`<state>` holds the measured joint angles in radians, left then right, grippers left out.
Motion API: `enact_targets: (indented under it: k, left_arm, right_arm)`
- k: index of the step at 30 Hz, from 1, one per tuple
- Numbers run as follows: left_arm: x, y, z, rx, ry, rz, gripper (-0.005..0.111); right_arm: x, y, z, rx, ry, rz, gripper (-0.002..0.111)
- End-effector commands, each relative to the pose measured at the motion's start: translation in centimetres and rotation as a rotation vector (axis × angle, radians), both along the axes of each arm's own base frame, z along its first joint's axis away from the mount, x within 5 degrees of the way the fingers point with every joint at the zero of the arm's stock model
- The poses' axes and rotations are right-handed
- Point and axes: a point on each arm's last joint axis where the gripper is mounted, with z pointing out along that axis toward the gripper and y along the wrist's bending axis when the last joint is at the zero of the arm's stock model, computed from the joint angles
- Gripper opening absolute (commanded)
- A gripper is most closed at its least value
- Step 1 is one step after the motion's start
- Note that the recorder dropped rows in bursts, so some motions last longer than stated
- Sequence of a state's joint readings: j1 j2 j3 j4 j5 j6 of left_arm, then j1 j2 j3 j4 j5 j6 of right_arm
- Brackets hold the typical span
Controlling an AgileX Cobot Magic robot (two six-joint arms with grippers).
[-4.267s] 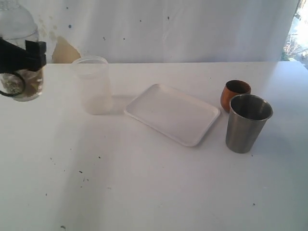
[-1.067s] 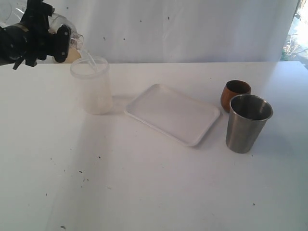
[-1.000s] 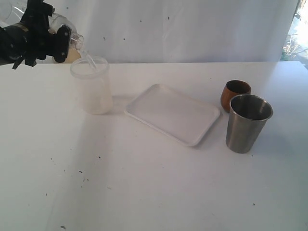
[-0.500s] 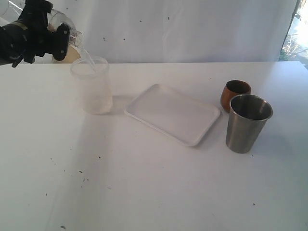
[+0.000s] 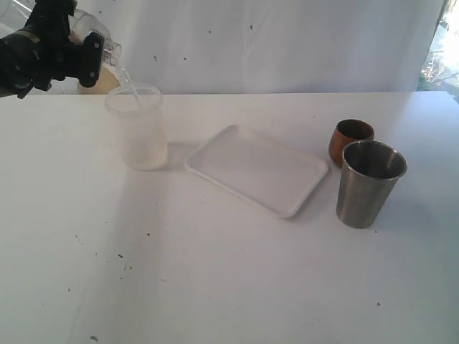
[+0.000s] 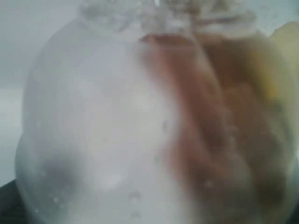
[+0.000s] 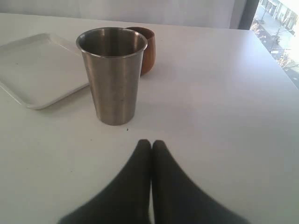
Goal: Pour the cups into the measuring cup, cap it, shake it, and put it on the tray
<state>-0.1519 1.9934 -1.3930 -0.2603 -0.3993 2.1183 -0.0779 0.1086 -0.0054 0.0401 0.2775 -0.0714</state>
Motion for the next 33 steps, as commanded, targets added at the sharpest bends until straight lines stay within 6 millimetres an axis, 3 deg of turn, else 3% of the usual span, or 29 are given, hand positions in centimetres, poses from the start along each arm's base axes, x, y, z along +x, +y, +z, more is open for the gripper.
enact_targets:
  k: [1, 33]
  left_arm:
    - [0.03, 0.14, 1.87, -0.014, -0.1, 0.017, 0.0]
    - [0.0, -0.36, 2.31, 0.098, -0.156, -0.045, 0.0]
  right_arm:
    - [-0.01, -0.01, -0.06, -0.009, -0.01, 0.002, 0.0]
    - [-0.01, -0.01, -0.06, -0.009, -0.01, 0.002, 0.0]
